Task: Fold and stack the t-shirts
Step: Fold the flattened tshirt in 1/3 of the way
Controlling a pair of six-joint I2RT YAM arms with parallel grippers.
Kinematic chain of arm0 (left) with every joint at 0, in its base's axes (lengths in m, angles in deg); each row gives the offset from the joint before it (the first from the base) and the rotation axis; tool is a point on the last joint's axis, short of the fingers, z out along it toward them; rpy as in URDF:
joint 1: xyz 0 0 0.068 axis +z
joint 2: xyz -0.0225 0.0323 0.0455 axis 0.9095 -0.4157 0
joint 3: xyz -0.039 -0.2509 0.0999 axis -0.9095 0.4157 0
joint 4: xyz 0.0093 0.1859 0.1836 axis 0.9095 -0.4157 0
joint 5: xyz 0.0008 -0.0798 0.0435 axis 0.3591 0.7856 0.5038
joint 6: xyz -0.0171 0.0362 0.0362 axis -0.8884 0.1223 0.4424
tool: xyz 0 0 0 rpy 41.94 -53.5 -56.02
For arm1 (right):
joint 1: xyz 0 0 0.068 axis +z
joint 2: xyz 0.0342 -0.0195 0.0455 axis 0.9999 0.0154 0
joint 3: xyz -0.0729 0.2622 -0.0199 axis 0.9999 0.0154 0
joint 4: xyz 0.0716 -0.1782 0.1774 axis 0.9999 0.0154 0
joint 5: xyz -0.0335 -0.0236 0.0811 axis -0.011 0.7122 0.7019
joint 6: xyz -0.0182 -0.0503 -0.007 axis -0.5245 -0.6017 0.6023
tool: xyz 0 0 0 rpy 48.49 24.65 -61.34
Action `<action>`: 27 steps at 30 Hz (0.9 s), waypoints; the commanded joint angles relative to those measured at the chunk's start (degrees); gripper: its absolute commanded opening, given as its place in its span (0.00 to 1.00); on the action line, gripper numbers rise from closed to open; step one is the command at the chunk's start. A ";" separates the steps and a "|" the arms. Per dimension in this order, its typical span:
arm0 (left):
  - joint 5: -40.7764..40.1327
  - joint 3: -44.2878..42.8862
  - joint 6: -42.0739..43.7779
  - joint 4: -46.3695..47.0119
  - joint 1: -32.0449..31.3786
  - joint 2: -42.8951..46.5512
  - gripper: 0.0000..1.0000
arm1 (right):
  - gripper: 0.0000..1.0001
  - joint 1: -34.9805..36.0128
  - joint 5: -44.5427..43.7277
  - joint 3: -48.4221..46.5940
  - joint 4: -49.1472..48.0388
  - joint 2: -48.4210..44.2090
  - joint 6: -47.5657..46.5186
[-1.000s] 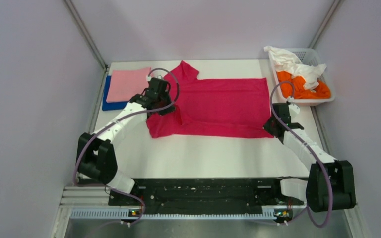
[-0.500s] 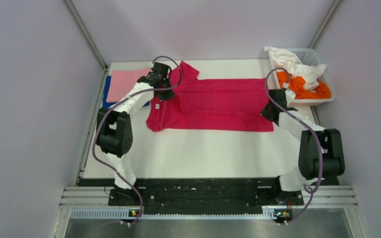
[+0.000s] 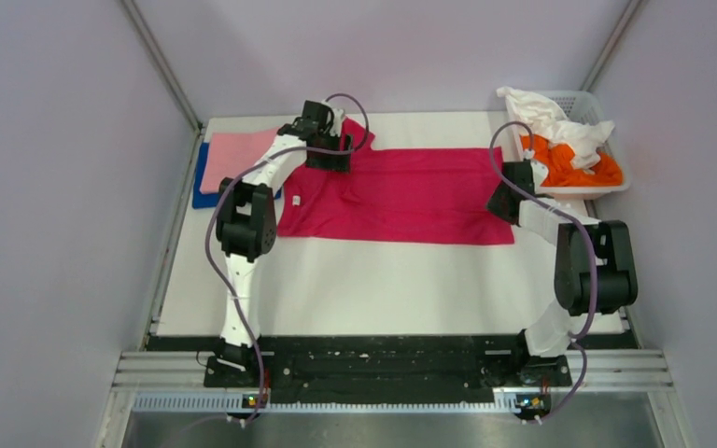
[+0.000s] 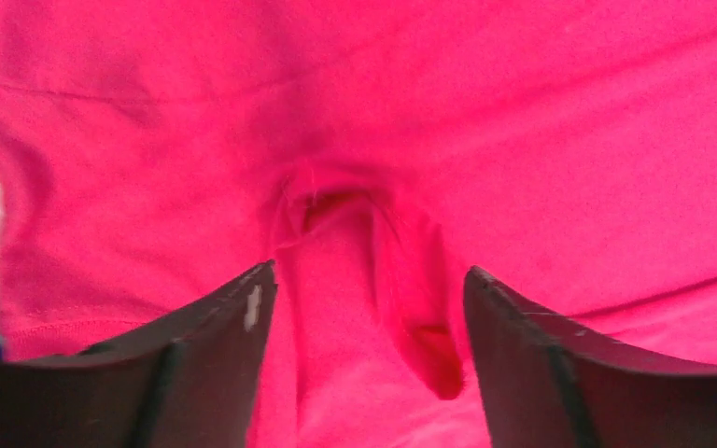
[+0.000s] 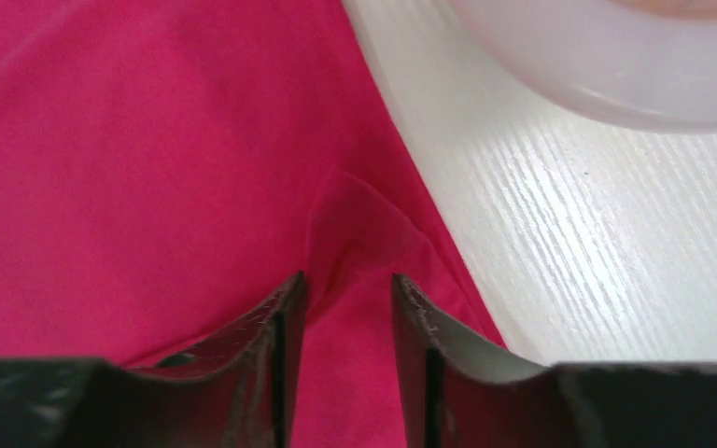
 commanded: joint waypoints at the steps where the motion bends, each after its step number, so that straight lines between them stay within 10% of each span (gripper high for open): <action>1: -5.74 -9.12 3.04 -3.29 0.80 -1.23 0.94 | 0.50 -0.62 -3.43 -3.55 -0.22 -0.48 -1.20; 8: -15.71 -9.14 -6.54 -5.40 0.94 7.03 0.99 | 0.83 0.01 -1.87 -5.29 5.12 -6.96 -5.02; 13: -7.32 15.14 -14.64 1.91 0.90 21.10 0.99 | 0.98 4.62 5.25 1.17 0.46 -12.10 -4.29; 17: -2.38 32.28 -20.25 13.06 0.94 26.75 0.99 | 0.99 8.24 13.30 1.65 -3.89 -7.24 -4.28; 27: -11.59 32.95 -25.00 1.35 3.64 17.00 0.99 | 0.99 9.58 17.31 2.08 -5.58 2.74 -2.69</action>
